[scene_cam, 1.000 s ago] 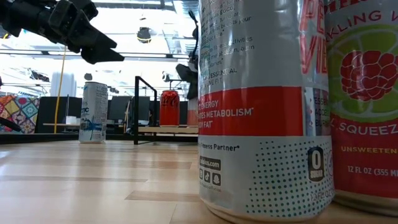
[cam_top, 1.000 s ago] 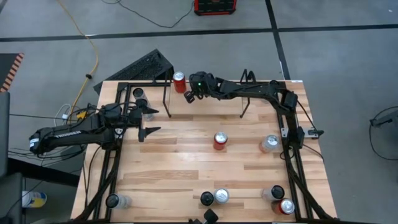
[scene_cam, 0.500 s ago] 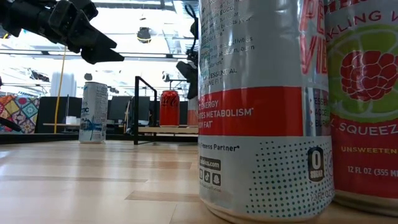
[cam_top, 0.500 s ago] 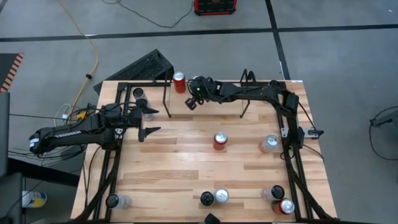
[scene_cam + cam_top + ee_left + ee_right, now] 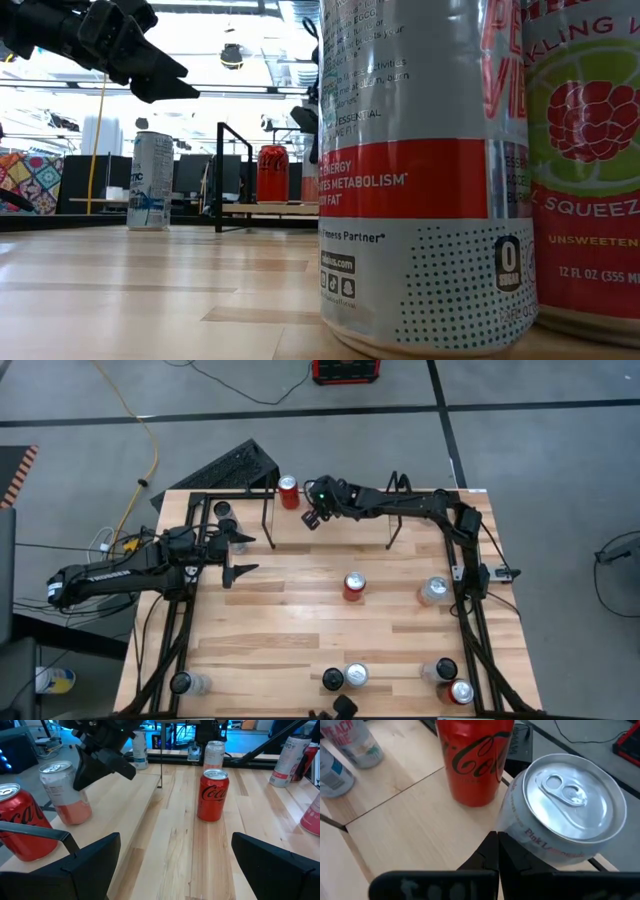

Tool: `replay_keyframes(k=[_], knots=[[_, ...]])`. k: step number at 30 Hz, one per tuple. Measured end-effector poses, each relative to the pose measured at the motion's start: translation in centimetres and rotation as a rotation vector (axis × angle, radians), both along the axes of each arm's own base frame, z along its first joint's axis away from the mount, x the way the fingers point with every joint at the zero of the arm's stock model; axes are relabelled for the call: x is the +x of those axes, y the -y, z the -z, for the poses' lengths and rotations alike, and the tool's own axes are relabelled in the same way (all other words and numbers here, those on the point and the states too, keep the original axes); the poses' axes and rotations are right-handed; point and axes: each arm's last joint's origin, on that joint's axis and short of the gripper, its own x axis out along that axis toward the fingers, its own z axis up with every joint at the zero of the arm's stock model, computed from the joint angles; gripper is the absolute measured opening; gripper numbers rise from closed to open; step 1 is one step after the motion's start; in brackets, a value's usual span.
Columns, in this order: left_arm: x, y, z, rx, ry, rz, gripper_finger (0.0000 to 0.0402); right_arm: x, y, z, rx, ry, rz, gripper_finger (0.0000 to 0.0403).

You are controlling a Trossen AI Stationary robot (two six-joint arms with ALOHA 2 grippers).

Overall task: Place canned beverage on shelf
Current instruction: Put the top left pink white soda can on the shelf, then put the top right white blue soda can on the shelf

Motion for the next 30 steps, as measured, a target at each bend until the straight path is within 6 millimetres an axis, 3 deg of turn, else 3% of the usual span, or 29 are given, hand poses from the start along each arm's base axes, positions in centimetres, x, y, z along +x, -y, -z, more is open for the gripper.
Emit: replay_keyframes(k=[26, 30], knots=[[0.0, 0.0, 0.0, -0.001, -0.001, -0.001, 0.0369, -0.3, 0.0, 0.3, 0.047, -0.034, -0.063, 0.0021], [0.0, 0.0, 0.0, -0.001, -0.001, -0.001, 0.0369, -1.1, -1.4, -1.6, 0.050, -0.054, -0.090, 0.0021]])
